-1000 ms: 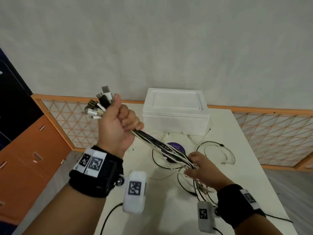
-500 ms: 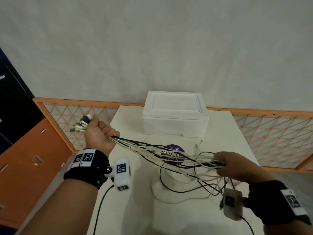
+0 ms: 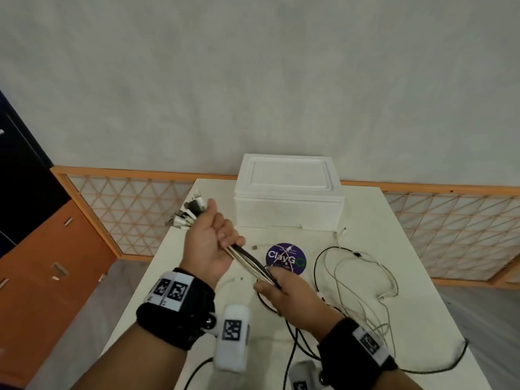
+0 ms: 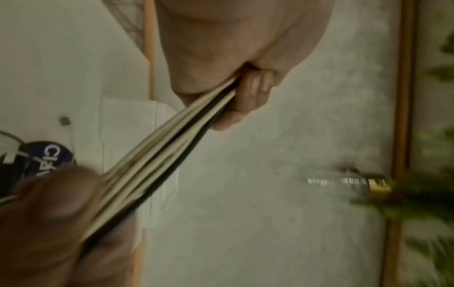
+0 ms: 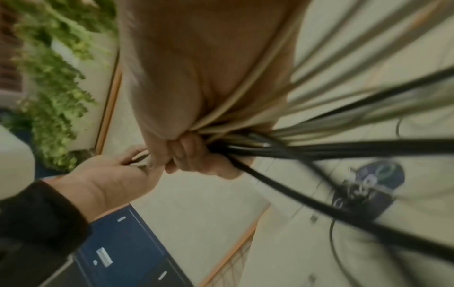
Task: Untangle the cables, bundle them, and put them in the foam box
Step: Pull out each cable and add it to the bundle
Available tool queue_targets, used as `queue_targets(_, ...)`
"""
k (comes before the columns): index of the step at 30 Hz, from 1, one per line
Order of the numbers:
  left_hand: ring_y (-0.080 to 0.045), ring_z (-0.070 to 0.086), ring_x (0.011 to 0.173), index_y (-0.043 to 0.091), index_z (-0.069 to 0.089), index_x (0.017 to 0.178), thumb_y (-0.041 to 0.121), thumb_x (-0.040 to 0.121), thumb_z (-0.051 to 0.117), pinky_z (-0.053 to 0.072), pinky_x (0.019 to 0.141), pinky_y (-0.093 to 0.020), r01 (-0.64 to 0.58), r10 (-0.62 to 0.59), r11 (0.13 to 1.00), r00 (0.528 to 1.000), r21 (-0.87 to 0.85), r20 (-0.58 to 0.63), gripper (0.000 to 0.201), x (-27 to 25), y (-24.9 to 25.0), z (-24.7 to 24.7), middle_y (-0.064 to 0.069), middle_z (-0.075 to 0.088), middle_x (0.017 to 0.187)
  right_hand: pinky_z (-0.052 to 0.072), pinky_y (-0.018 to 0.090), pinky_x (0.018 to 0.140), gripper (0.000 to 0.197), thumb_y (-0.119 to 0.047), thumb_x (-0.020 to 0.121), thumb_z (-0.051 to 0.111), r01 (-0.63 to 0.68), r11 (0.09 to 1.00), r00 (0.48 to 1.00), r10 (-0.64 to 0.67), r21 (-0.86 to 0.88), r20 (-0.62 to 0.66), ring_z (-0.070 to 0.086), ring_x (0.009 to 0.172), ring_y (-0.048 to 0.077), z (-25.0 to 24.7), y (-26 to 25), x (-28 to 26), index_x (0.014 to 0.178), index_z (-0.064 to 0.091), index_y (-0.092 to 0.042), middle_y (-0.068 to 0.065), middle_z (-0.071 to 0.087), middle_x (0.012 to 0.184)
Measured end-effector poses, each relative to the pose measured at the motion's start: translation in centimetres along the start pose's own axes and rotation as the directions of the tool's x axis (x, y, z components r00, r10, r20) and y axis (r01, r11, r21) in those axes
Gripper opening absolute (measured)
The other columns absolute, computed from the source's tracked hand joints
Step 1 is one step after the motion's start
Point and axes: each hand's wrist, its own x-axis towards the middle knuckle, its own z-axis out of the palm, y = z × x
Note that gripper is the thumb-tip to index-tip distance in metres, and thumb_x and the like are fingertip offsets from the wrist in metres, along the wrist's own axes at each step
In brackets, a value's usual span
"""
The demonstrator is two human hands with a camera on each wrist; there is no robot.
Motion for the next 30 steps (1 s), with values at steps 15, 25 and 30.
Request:
queue_targets(15, -0.019, 0.06, 0.075, 0.007, 0.062, 0.072, 0.008, 0.08, 0.07, 0.057, 0.073, -0.033, 0.175, -0.17, 0.985, 0.958, 0.002, -0.231, 0.011, 1.7, -2.0, -7.9, -0.008, 0.06, 0.076, 0.037, 0.007, 0.067, 0.008, -0.037, 0.095, 0.05, 0.11, 0.909, 0.992, -0.076, -0.403, 0.1, 0.051, 0.077, -0.013, -8.3, -1.6, -0.6, 0.095, 0.058, -0.038, -0.021, 0.058, 0.08)
queue_targets(25, -0.013, 0.061, 0.11, 0.023, 0.057, 0.118, 0.008, 0.067, 0.08, 0.05, 0.09, -0.028, -0.341, 0.099, 0.751, 0.904, 0.565, 0.415, 0.058, -1.9, -0.4, -3.3, 0.0, 0.067, 0.111, 0.047, 0.038, 0.081, 0.021, -0.044, 0.094, 0.046, 0.189, 0.78, 0.953, 0.001, -0.597, 0.303, 0.059, 0.088, 0.016, -9.0, -3.4, 0.0, 0.101, 0.057, -0.027, -0.003, 0.065, 0.095)
queue_targets(30, -0.014, 0.054, 0.055, 0.015, 0.063, 0.094, 0.035, 0.075, 0.071, 0.048, 0.06, -0.029, -0.266, -0.161, 0.641, 0.871, 0.72, 0.464, 0.029, -2.4, -4.3, -1.0, 0.002, 0.059, 0.066, 0.045, 0.032, 0.073, 0.016, -0.032, 0.093, 0.048, 0.272, 0.726, 0.954, -0.118, -0.632, 0.275, 0.056, 0.083, 0.013, -9.7, -6.1, 0.3, 0.098, 0.059, -0.022, -0.004, 0.064, 0.091)
